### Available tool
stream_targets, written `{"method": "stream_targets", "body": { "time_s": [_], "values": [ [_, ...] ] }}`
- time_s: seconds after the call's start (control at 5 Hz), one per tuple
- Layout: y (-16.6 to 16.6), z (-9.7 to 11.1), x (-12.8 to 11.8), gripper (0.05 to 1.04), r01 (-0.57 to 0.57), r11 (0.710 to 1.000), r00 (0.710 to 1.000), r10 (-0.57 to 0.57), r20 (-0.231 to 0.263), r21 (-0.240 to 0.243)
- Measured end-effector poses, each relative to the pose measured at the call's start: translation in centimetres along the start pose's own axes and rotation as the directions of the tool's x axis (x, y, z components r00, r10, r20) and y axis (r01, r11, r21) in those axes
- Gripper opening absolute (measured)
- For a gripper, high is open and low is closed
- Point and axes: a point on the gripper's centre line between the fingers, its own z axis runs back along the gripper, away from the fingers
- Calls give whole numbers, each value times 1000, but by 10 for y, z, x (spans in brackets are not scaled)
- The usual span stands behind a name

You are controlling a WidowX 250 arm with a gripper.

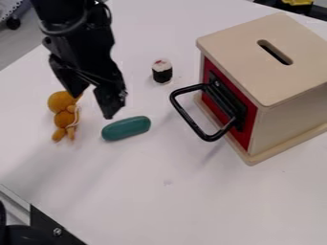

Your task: Picked up the yellow object and placed it closer to the left edge of the table

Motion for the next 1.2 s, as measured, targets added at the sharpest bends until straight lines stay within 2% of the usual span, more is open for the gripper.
{"method": "stream_targets", "body": {
  "time_s": [0.2, 0.4, 0.6, 0.8, 1.0, 1.2],
  "values": [
    [39, -7, -2, 991, -132, 988, 991, 132, 4, 74],
    [69, -20, -2, 991, -246, 962, 969, 246, 16, 117],
    [85, -39, 0, 991, -276, 946, 960, 279, 9, 167],
    [99, -56, -2, 991, -293, 938, 954, 299, -9, 185],
    [105, -76, -4, 991, -305, 940, 950, 312, -27, 151],
    [104, -100, 3, 948, -273, 959, 960, 277, -39, 74]
  ]
}}
